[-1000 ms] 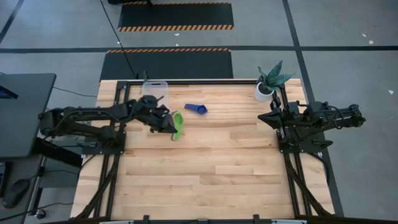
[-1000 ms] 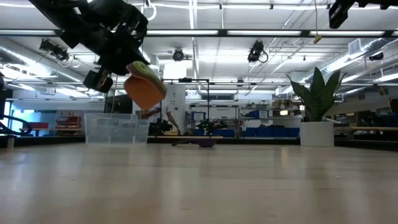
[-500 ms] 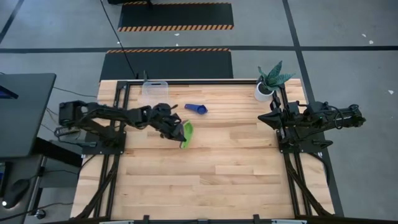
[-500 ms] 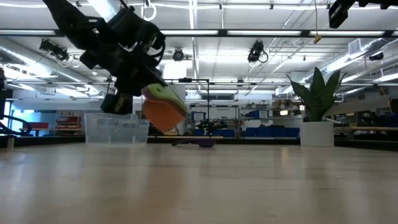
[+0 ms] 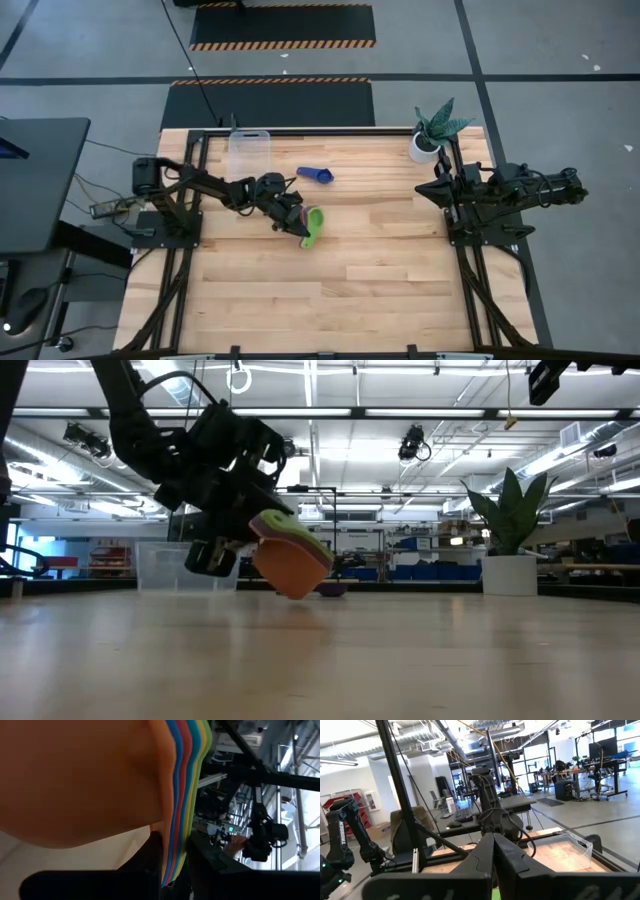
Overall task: Nest measuring cups in basket
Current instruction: Stack the blue measuring cup on top of the green measuring cup
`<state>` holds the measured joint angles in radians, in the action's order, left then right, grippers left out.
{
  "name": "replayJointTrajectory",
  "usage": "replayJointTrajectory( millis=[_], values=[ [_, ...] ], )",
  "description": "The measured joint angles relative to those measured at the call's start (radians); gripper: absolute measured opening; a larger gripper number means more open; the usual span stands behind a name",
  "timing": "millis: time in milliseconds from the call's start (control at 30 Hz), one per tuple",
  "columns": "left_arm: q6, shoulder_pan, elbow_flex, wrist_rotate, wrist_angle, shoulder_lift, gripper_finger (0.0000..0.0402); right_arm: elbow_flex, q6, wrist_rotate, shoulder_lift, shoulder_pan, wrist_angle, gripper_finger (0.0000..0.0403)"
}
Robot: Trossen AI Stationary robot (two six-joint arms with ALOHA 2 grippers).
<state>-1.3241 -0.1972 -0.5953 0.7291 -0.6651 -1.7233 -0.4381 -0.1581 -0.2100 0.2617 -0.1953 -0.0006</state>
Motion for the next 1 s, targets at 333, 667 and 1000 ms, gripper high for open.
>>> replayJointTrajectory(
  millis=[333, 667, 1000],
  values=[
    [0.008, 0.022, -0.003, 0.016, -0.008, -0.049, 0.0062, 0.0, 0.001, 0.0, 0.0, 0.0, 0.0, 0.0016],
    [-0.035, 0.022, 0.0, -0.015, 0.025, -0.053, 0.0108, 0.0, -0.004, 0.0, 0.0, 0.0, 0.0, 0.0016],
    [-0.038, 0.021, 0.002, 0.06, 0.054, -0.053, 0.0127, 0.0, -0.007, 0.0, 0.0, 0.0, 0.016, 0.0016]
  ],
)
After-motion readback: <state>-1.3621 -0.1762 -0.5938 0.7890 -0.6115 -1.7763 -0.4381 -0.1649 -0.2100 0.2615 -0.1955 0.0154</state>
